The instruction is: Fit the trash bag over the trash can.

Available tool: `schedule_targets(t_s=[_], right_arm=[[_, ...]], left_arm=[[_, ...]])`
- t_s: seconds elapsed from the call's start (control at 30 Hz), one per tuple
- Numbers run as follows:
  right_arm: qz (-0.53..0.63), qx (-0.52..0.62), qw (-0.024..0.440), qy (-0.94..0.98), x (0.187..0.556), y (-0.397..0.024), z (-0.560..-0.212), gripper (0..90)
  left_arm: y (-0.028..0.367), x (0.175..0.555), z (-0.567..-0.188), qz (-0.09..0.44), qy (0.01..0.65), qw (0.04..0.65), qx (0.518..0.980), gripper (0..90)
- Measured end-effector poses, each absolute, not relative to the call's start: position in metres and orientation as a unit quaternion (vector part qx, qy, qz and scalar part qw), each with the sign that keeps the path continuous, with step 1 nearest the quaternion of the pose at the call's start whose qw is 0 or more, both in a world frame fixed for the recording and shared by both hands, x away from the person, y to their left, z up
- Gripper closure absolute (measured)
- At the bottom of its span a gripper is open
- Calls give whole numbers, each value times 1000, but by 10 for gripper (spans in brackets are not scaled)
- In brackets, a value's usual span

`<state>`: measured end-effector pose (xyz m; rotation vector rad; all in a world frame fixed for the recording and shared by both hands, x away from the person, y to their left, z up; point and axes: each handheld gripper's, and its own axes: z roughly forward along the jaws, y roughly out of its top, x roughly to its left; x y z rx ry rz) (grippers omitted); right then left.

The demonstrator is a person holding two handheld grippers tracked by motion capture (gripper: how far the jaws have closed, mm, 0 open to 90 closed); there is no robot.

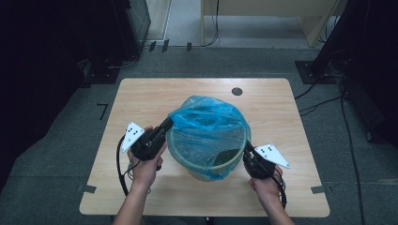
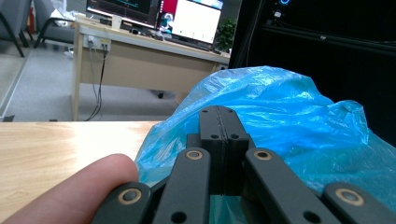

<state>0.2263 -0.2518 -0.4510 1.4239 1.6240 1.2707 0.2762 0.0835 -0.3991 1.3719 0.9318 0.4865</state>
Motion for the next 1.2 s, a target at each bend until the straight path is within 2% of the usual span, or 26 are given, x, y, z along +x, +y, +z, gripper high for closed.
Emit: schedule_targets(t_s=[0.1, 0.57, 0.7, 0.9, 1.07, 1.2], right_arm=[[478, 545, 320, 610, 237, -254, -448, 900], [483, 542, 346, 594, 282, -267, -425, 900], [511, 526, 327, 596, 281, -276, -416, 758], [534, 501, 318, 603, 260, -288, -406, 631], [554, 493, 325, 586, 240, -298, -400, 623], [581, 479, 314, 578, 225, -296, -394, 619]], left_arm=[[87, 274, -401, 210, 411, 650, 604, 900], [102, 242, -411, 188, 390, 669, 604, 900], [104, 232, -409, 185, 373, 679, 605, 900], [100, 226, -409, 186, 371, 682, 603, 900], [97, 223, -408, 185, 368, 685, 600, 900], [94, 221, -408, 186, 369, 688, 597, 900]])
